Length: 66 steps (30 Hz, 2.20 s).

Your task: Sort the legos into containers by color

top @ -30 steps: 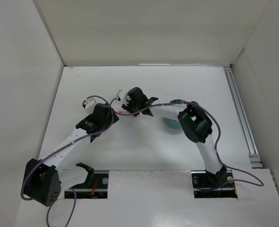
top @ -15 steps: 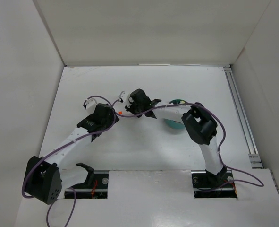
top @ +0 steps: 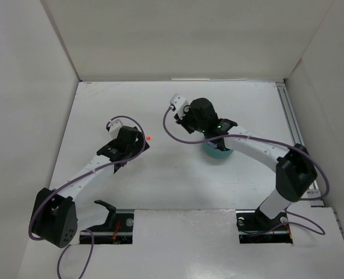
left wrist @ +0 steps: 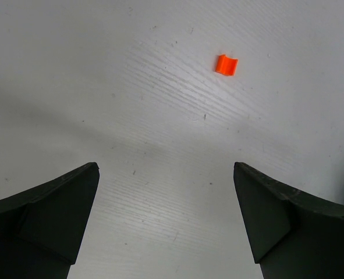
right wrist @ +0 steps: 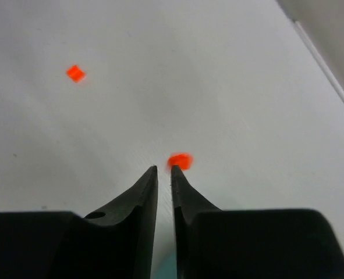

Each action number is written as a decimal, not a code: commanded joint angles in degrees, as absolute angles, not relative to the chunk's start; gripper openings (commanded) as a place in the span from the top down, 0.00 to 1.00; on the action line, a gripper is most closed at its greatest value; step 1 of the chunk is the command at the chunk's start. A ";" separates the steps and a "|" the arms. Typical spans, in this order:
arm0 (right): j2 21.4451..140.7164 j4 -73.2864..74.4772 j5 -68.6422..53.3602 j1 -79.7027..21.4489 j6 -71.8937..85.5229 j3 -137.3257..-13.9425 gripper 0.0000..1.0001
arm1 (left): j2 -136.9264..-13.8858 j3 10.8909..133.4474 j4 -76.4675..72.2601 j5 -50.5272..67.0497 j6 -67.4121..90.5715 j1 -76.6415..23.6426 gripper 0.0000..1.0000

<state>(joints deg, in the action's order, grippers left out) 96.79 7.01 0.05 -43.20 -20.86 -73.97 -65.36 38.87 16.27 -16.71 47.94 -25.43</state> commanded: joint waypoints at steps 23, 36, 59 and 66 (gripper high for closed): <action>69.35 8.44 4.66 -29.62 -19.34 -54.40 0.88 | -70.48 43.67 11.52 -15.91 44.47 -26.19 0.00; 67.76 10.19 4.66 -26.20 -19.34 -53.88 0.87 | -83.92 52.11 8.71 -15.29 40.79 -26.19 0.05; 60.29 13.01 5.80 -18.81 -19.34 -49.83 0.76 | -101.95 64.34 13.80 -19.78 39.02 -25.66 0.51; 59.24 13.54 5.80 -17.23 -19.34 -49.31 0.76 | -104.06 65.48 14.41 -19.25 39.02 -26.19 0.59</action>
<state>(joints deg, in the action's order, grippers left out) 61.08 14.17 5.21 -17.89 -19.70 -49.65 -103.70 63.55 12.75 -18.61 39.24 -25.89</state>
